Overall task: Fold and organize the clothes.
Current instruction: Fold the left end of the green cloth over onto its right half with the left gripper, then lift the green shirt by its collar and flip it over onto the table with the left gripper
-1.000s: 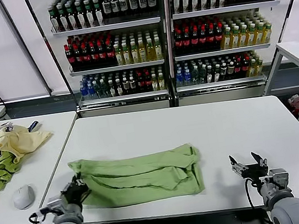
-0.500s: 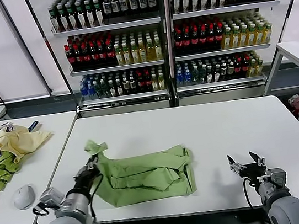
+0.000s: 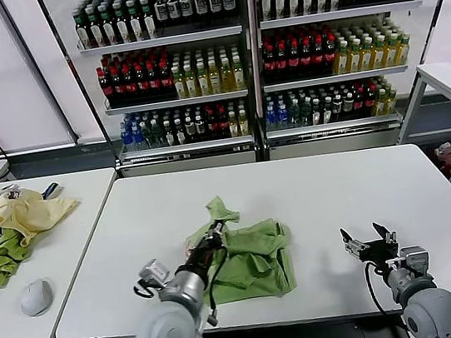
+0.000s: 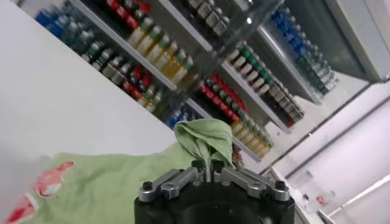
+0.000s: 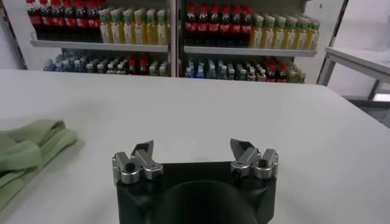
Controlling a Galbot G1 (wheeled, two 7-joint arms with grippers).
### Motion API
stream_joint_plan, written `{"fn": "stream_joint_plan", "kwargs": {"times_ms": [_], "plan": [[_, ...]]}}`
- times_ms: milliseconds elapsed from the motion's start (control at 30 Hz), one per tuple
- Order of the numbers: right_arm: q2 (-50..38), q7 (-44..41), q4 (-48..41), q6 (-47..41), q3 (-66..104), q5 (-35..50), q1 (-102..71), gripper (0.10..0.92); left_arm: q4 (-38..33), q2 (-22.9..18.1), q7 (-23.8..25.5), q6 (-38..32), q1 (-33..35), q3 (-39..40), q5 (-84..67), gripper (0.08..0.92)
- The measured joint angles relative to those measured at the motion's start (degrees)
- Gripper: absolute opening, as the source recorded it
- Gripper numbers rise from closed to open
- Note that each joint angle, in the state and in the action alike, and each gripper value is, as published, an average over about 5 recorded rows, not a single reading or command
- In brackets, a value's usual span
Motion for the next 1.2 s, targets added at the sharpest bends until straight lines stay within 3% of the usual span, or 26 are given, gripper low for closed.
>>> {"fn": "stream_joint_plan", "kwargs": {"times_ms": [100, 433, 833, 1200], "plan": [[-0.5, 0.2, -0.6, 0.0, -0.3, 0.3, 0.7, 0.823, 2.4, -1.1, 0.4, 0.0, -1.5, 2.6, 1.8, 0.161], [-0.8, 0.6, -2.0, 0.1, -1.2, 0.6, 2.5, 0.823, 6.3, -1.6, 2.6, 0.3, -3.3, 9.3, 6.5, 0.447], [-0.1, 0.8, -2.1, 0.1, -1.1, 0.4, 2.6, 0.823, 1.6, 0.2, 4.5, 0.7, 0.6, 8.6, 3.6, 0.781], [1.1, 1.0, -1.0, 0.1, -1.0, -0.6, 1.8, 0.823, 2.8, 3.2, 1.3, -3.3, 5.0, 2.3, 16.7, 0.823]]}}
